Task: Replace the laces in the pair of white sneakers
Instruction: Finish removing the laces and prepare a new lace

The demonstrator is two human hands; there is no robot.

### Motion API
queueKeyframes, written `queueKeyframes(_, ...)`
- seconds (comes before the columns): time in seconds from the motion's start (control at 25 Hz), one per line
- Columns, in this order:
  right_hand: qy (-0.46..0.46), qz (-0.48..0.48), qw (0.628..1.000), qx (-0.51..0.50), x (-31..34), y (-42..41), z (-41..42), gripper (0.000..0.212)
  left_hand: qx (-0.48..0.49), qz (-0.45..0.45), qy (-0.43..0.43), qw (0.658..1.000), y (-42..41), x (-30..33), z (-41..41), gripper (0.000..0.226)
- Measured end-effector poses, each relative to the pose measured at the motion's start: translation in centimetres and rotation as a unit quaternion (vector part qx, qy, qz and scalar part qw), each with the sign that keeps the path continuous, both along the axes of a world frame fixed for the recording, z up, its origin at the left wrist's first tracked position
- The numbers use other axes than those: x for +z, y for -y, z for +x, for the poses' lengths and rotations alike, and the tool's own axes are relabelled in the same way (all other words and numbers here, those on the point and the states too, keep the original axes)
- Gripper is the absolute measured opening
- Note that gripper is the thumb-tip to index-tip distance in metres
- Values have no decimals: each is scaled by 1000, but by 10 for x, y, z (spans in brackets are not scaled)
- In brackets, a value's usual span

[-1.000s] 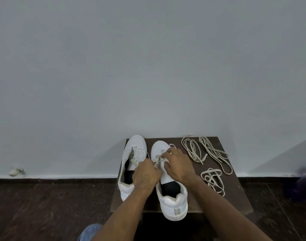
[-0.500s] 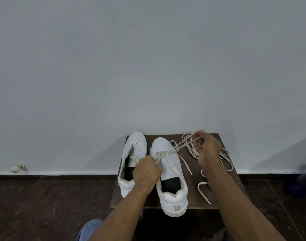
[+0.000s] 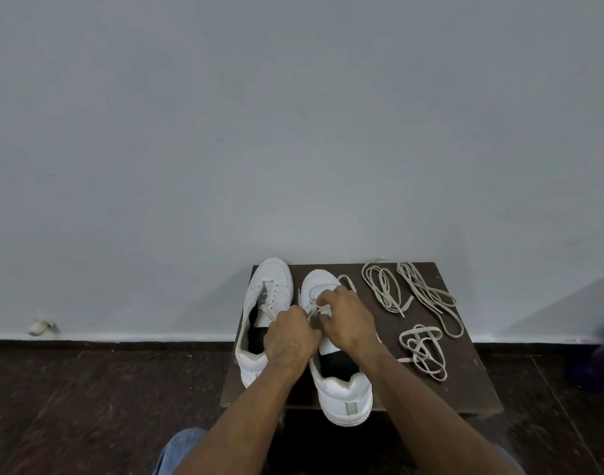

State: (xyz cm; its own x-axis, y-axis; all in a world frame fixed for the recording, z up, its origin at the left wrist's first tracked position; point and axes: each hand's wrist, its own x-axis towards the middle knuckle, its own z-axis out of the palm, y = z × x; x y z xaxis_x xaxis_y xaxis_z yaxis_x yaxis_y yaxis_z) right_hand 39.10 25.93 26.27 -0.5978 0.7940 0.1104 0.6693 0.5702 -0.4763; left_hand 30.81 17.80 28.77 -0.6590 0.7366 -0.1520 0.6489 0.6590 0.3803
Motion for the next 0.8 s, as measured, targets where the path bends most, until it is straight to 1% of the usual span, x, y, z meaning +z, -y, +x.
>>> queueKeyframes(0.08, 75, 54, 996, 15, 0, 1, -5, 26, 4, 0, 0, 1000, 1, 1, -1, 25)
queueKeyframes(0.12, 92, 65, 993, 24, 1, 1, -7, 24, 5, 0, 2, 1000, 1, 0, -2, 24)
queueKeyframes(0.16, 69, 55, 996, 14, -3, -1, -7, 22, 5, 2, 5, 1000, 2, -1, -1, 23)
queueKeyframes(0.2, -7, 11, 1000, -28, -2, -2, -6, 19, 3, 4, 5, 1000, 3, -1, -2, 21)
queueKeyframes(0.24, -138, -85, 981, -106, 0, -3, -3, 14, 1, 7, 6, 1000, 3, -1, -2, 20)
queueKeyframes(0.28, -290, -218, 913, -186, 5, -8, 1, 11, -2, 10, 4, 1000, 3, -2, -2, 20)
queueKeyframes(0.32, -423, -335, 804, -250, 10, -13, 9, 7, -3, 13, 1, 1000, 2, -4, -2, 19)
queueKeyframes(0.36, -504, -405, 710, -279, 16, -17, 19, 3, -5, 14, -3, 1000, 2, -5, -2, 17)
queueKeyframes(0.4, -528, -426, 678, -282, 20, -22, 28, 2, -8, 15, -4, 1000, 1, -5, -2, 16)
queueKeyframes(0.48, -555, -435, 660, -257, 28, -29, 39, 5, -9, 17, -1, 1000, 1, -6, -3, 16)
queueKeyframes(0.52, -580, -440, 639, -248, 31, -32, 42, 7, -10, 16, 0, 1000, 1, -6, -3, 16)
queueKeyframes(0.56, -608, -448, 608, -246, 35, -36, 45, 10, -11, 15, -2, 1000, 2, -5, -4, 16)
queueKeyframes(0.64, -663, -461, 531, -256, 39, -49, 52, 15, -11, 14, -4, 1000, 2, -5, -3, 17)
queueKeyframes(0.68, -683, -460, 504, -259, 41, -54, 55, 16, -13, 13, -3, 1000, 2, -5, -2, 18)
queueKeyframes(0.72, -685, -450, 510, -261, 43, -57, 58, 16, -14, 12, -4, 1000, 1, -5, -2, 18)
queueKeyframes(0.76, -662, -433, 555, -258, 45, -58, 59, 16, -15, 11, -5, 1000, 1, -5, -2, 19)
queueKeyframes(0.8, -604, -411, 636, -250, 44, -55, 58, 16, -14, 10, -7, 1000, 1, -4, -2, 20)
